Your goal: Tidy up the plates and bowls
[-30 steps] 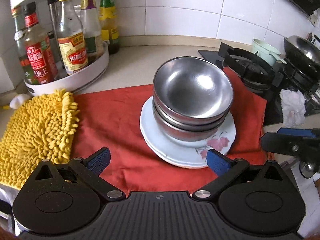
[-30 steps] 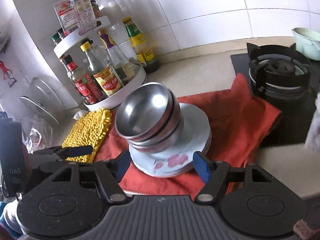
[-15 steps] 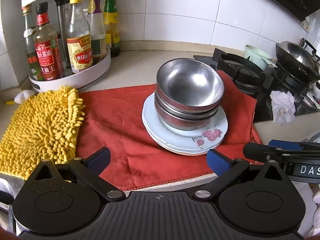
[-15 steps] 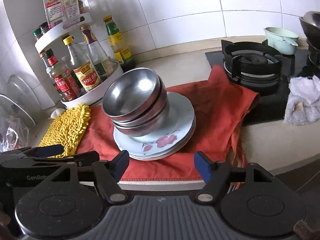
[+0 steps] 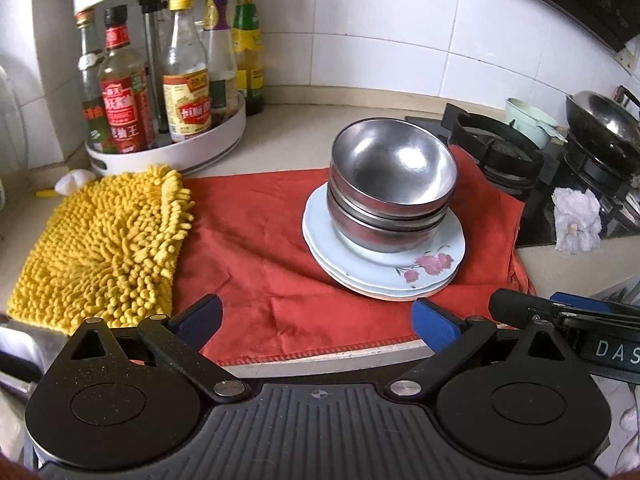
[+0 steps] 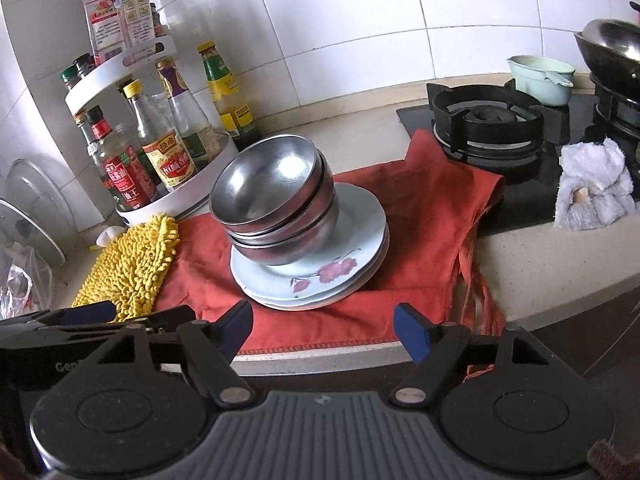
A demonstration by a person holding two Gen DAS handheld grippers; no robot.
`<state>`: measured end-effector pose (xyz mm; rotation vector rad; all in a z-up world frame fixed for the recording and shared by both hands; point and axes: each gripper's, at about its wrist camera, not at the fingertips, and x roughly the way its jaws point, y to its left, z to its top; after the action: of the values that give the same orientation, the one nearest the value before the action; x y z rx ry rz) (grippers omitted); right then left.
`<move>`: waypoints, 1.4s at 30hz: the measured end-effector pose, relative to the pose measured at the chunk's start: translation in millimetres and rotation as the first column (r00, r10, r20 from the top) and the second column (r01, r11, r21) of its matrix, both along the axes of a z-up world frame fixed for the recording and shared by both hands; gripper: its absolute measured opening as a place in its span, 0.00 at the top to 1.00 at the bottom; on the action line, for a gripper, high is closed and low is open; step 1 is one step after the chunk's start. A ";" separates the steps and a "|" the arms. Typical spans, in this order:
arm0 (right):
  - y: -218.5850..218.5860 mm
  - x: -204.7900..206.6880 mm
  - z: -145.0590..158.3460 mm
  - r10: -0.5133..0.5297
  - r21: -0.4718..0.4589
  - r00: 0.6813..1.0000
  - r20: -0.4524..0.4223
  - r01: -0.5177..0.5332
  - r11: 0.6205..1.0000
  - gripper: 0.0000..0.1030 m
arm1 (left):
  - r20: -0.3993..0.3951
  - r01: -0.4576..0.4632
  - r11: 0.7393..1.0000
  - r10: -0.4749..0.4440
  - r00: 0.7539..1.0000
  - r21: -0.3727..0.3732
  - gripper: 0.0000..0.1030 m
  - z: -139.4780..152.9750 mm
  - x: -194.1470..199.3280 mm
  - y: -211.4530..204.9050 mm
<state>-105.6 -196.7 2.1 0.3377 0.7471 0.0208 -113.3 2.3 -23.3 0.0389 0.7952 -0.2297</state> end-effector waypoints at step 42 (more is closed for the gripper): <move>8.0 -10.7 7.2 0.030 -0.019 0.999 0.030 -0.029 0.999 0.29 | 0.101 -0.024 0.998 0.018 0.995 0.053 0.08 11.3 -21.5 0.7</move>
<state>-116.3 -188.8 9.3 0.3082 0.7218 0.0466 -134.9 3.0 -12.0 0.0924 0.7013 -0.1851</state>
